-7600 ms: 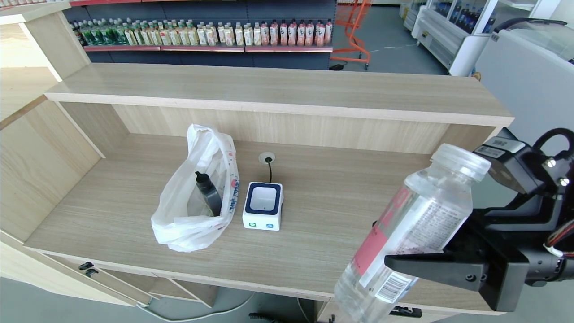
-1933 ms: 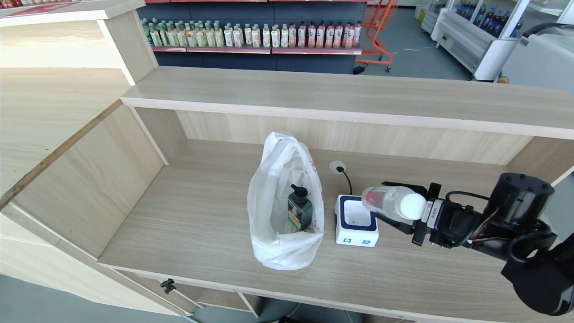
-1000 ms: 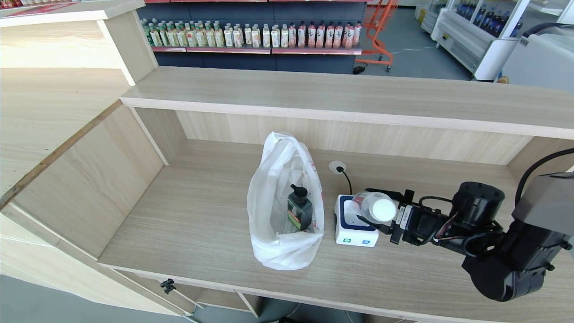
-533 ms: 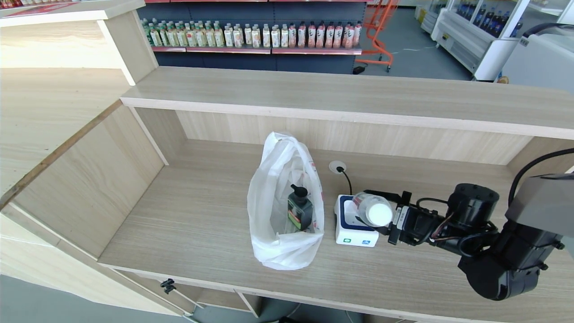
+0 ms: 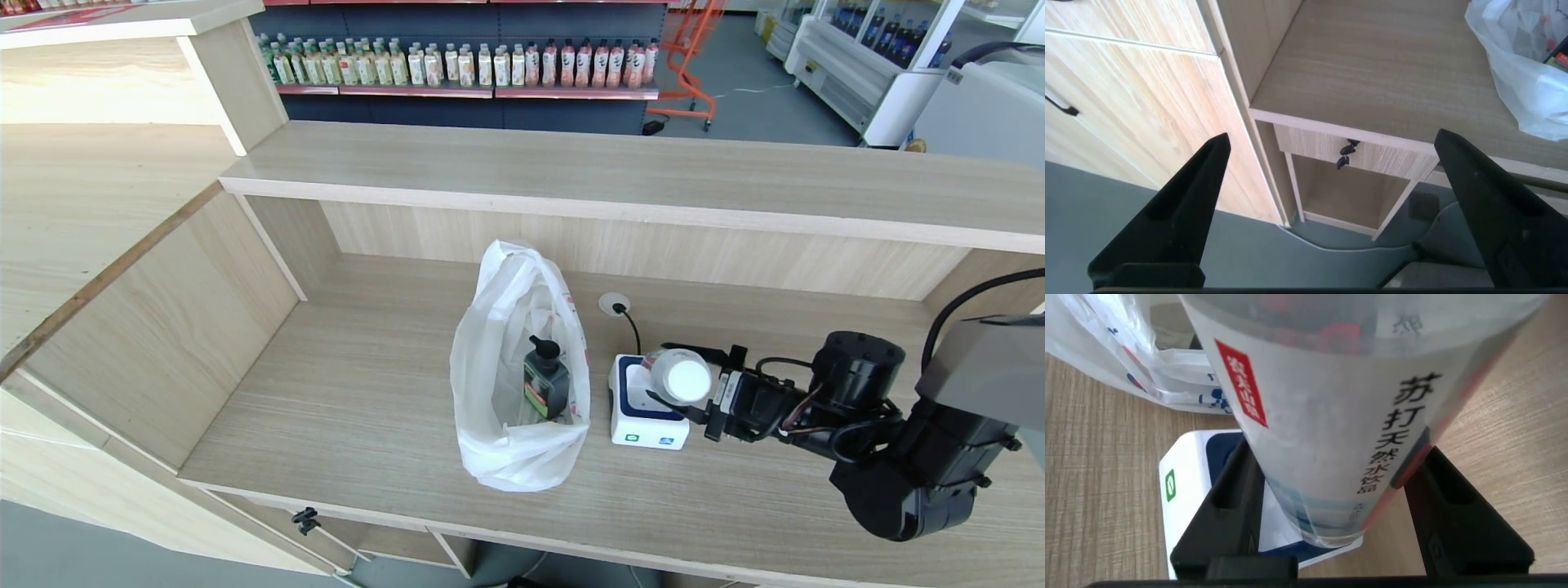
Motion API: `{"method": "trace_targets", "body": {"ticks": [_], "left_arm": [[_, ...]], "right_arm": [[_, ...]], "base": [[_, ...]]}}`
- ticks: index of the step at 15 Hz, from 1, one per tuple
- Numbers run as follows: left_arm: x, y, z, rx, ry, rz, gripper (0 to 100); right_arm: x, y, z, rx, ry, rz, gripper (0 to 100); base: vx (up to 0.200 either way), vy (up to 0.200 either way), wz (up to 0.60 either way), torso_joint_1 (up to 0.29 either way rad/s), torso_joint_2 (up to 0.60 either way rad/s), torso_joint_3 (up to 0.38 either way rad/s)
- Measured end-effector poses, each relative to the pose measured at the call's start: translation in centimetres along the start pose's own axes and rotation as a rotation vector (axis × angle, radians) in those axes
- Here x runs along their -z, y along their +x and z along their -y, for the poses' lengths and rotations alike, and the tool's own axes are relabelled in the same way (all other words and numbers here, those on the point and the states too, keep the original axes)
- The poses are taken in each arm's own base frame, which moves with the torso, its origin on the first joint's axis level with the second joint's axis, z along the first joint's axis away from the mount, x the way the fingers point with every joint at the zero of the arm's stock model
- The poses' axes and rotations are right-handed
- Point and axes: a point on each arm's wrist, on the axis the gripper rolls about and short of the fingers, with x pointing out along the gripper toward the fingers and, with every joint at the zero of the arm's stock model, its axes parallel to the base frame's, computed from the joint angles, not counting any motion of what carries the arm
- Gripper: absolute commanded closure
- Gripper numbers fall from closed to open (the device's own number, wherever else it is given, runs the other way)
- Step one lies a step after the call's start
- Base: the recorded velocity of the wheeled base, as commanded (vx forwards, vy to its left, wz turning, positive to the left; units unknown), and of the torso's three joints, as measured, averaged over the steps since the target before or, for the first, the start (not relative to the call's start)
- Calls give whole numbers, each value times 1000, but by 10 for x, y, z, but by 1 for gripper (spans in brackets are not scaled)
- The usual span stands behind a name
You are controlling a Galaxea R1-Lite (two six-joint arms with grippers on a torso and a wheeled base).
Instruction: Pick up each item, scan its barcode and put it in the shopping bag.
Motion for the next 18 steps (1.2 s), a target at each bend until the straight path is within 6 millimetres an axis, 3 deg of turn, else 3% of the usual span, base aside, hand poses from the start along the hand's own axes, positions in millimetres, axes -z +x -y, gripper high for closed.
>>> {"method": "trace_targets", "body": {"ticks": [4, 7, 10, 12, 14, 18], "left_arm": [[0, 0, 0, 0, 0, 0, 0], [0, 0, 0, 0, 0, 0, 0], [0, 0, 0, 0, 0, 0, 0], [0, 0, 0, 0, 0, 0, 0], [0, 0, 0, 0, 0, 0, 0], [0, 0, 0, 0, 0, 0, 0]], "right_arm": [[0, 1, 1, 4, -1, 2, 100], [-12, -1, 11, 34, 99, -6, 100], [-51, -5, 31, 120, 349, -97, 100], [-91, -6, 36, 154, 674, -190, 100], [-123, -4, 43, 184, 800, -171, 100], [-136, 22, 29, 130, 1063, -175, 100]], "base": [[0, 0, 0, 0, 0, 0], [0, 0, 0, 0, 0, 0], [0, 0, 0, 0, 0, 0], [0, 0, 0, 0, 0, 0], [0, 0, 0, 0, 0, 0], [0, 0, 0, 0, 0, 0]]}}
